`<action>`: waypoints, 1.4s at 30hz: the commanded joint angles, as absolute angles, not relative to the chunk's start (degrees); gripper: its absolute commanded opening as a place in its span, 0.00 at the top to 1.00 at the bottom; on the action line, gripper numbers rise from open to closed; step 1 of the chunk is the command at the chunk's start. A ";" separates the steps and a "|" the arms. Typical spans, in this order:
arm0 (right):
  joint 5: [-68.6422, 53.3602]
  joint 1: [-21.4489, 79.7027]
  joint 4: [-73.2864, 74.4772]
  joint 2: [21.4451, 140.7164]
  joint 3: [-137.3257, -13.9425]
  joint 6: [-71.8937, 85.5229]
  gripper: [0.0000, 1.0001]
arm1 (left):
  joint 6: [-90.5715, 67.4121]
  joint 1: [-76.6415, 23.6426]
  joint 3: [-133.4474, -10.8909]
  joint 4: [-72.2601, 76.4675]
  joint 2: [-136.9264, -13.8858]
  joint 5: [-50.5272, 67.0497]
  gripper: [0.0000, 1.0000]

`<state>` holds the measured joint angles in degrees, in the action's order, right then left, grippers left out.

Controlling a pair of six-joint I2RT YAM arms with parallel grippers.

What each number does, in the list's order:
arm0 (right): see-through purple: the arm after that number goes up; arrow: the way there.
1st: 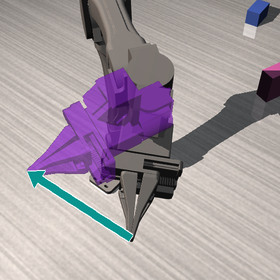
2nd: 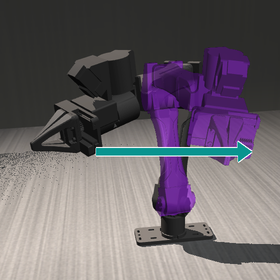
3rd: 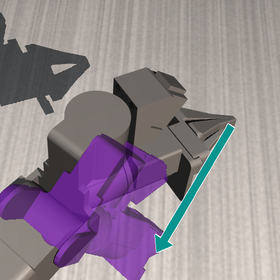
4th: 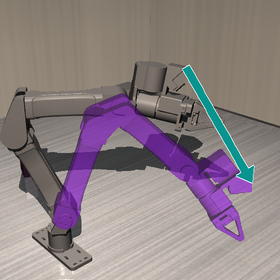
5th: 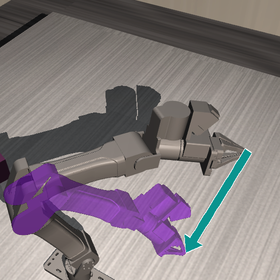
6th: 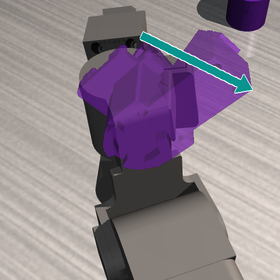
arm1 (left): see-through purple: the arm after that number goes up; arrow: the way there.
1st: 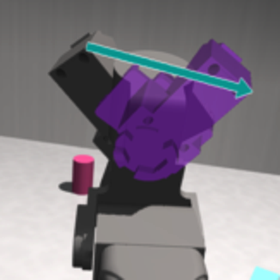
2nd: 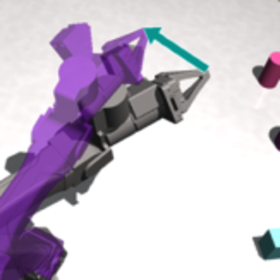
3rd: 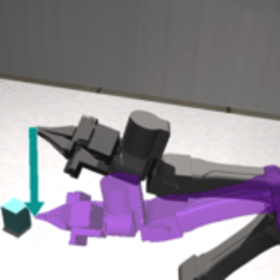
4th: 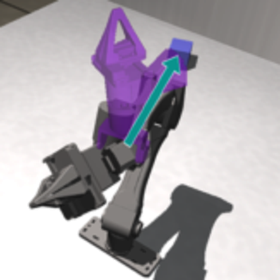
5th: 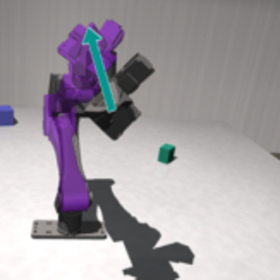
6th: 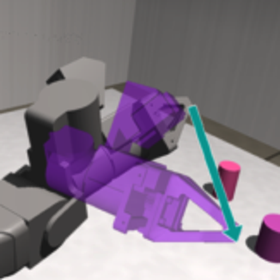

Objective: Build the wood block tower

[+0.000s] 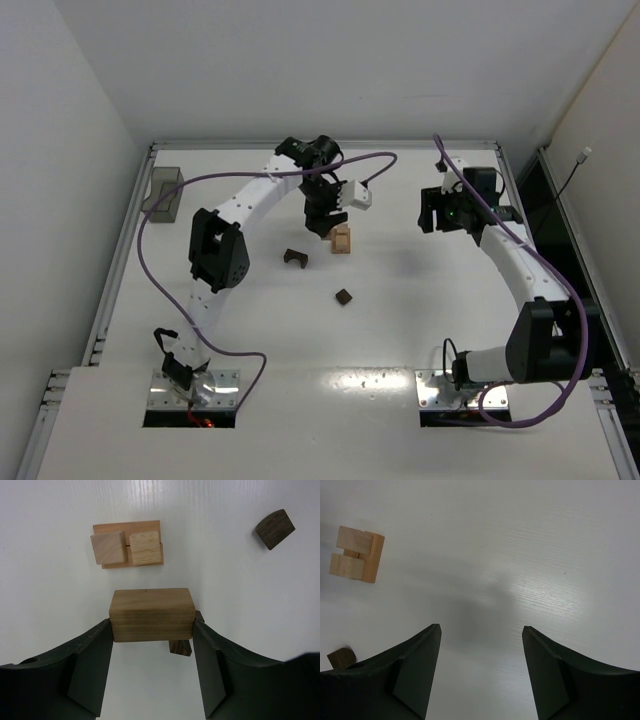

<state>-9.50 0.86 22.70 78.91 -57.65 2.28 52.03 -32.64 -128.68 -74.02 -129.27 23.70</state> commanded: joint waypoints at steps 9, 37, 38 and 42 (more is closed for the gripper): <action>-10.11 -0.44 20.04 77.70 -56.43 3.34 0.37 | 52.12 -32.87 -133.24 -72.60 -133.42 24.79 1.00; -11.16 -1.49 19.51 77.70 -55.37 4.39 0.37 | 47.90 -36.03 -134.82 -66.27 -135.52 25.49 1.00; -11.16 -1.49 19.51 77.70 -55.37 4.39 0.37 | 47.90 -36.04 -134.82 -66.27 -135.53 25.49 1.00; -11.16 -1.49 19.51 77.70 -54.84 4.39 0.37 | 47.90 -36.04 -134.82 -66.27 -136.05 25.49 1.00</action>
